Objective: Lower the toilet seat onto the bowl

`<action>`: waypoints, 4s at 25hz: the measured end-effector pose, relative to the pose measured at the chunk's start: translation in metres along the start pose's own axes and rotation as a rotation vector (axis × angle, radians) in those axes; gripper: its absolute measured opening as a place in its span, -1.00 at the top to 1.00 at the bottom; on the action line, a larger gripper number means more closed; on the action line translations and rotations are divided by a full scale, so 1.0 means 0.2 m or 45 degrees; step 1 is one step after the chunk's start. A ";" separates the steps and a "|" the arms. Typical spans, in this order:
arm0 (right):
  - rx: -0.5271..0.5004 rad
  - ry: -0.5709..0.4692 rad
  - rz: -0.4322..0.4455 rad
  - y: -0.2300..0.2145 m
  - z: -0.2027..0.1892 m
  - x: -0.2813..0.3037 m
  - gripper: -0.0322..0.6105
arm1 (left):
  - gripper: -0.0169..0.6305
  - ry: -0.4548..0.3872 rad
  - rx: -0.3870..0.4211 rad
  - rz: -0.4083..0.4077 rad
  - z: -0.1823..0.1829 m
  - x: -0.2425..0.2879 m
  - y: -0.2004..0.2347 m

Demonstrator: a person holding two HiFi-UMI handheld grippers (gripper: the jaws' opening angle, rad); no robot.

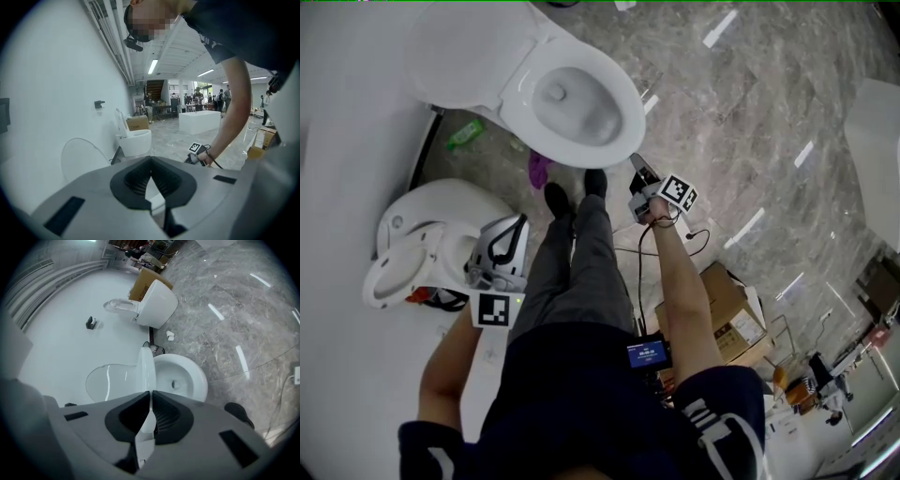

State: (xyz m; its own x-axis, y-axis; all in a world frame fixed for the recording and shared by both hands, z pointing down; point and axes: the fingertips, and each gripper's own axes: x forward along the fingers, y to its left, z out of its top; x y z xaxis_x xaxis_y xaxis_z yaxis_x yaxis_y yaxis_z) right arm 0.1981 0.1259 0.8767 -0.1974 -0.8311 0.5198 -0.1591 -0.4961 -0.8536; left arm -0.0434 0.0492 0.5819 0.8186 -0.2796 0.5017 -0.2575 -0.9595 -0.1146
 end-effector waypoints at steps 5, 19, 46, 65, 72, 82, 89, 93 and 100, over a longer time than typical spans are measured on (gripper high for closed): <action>0.007 -0.001 -0.002 -0.07 0.00 0.02 0.81 | 0.87 0.005 0.009 -0.004 -0.04 0.03 0.01; -0.019 0.046 -0.078 -0.27 0.01 0.09 0.81 | 0.87 0.074 -0.028 -0.019 -0.15 0.09 -0.01; -0.068 0.094 -0.238 -0.53 0.02 0.21 0.84 | 0.87 0.130 -0.038 -0.037 -0.27 0.18 -0.04; -0.089 0.110 -0.302 -0.65 0.02 0.28 0.84 | 0.87 0.145 -0.050 -0.052 -0.33 0.21 -0.05; -0.097 0.102 -0.313 -0.65 0.01 0.27 0.84 | 0.87 0.151 -0.063 -0.050 -0.34 0.22 -0.07; -0.229 0.102 -0.326 -0.58 0.03 0.27 0.83 | 0.87 0.129 -0.047 -0.049 -0.31 0.24 -0.06; -0.325 0.111 -0.326 -0.48 0.04 0.22 0.82 | 0.87 0.114 -0.032 -0.050 -0.26 0.24 -0.06; -0.509 0.131 -0.295 -0.34 0.02 0.18 0.83 | 0.87 0.085 -0.023 -0.045 -0.23 0.25 -0.06; -0.804 0.075 -0.191 0.00 0.02 0.09 0.83 | 0.87 0.049 -0.011 -0.026 -0.14 0.25 -0.03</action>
State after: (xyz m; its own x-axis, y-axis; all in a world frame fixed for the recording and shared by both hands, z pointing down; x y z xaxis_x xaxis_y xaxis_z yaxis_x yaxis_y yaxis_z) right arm 0.1981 0.1107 0.8859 -0.1788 -0.7405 0.6479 -0.7235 -0.3473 -0.5966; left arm -0.0156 0.0425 0.6309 0.8035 -0.2580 0.5365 -0.2453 -0.9646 -0.0966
